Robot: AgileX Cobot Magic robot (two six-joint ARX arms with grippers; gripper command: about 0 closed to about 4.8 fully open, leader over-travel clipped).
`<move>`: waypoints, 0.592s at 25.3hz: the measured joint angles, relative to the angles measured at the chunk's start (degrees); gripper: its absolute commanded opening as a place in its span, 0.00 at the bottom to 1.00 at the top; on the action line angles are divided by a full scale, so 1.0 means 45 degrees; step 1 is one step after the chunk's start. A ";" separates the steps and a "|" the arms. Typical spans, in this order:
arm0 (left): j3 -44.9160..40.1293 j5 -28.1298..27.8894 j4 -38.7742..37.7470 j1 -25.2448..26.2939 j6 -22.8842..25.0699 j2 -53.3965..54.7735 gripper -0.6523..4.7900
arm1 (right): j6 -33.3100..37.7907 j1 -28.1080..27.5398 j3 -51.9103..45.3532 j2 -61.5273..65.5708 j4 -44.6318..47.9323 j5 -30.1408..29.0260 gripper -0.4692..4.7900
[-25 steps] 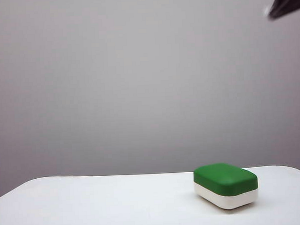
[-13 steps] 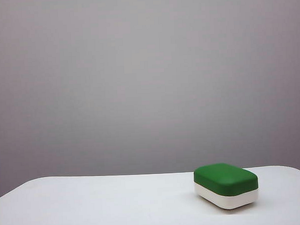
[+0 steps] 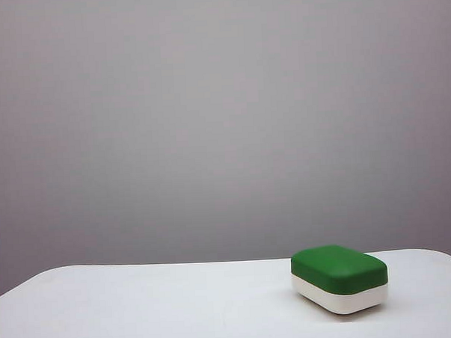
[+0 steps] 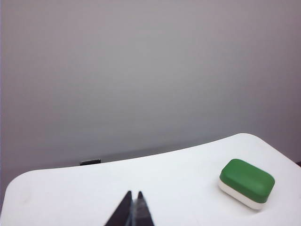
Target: Pick up the foam mahjong on the table and turn it over.
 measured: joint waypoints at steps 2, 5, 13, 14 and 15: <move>-0.0578 0.0005 0.0787 0.0000 -0.0049 0.0019 0.11 | 0.0019 0.0000 -0.1355 0.0034 0.1137 0.0044 0.09; -0.0967 -0.0005 0.1481 0.0000 -0.0058 0.0010 0.11 | 0.0019 0.0000 -0.2565 0.0029 0.2467 0.0529 0.09; -0.1477 -0.0291 0.1846 0.0005 0.0296 0.0010 0.11 | -0.1224 -0.0996 -0.3604 -0.0068 0.4065 0.0699 0.09; -0.1491 -0.0379 0.1841 0.0024 0.0306 0.0010 0.11 | -0.1365 -0.1287 -0.3604 -0.0087 0.4124 0.0554 0.09; -0.1535 -0.0427 0.1855 0.0078 0.0311 0.0005 0.11 | -0.1452 -0.1569 -0.3604 -0.0204 0.4158 0.0345 0.09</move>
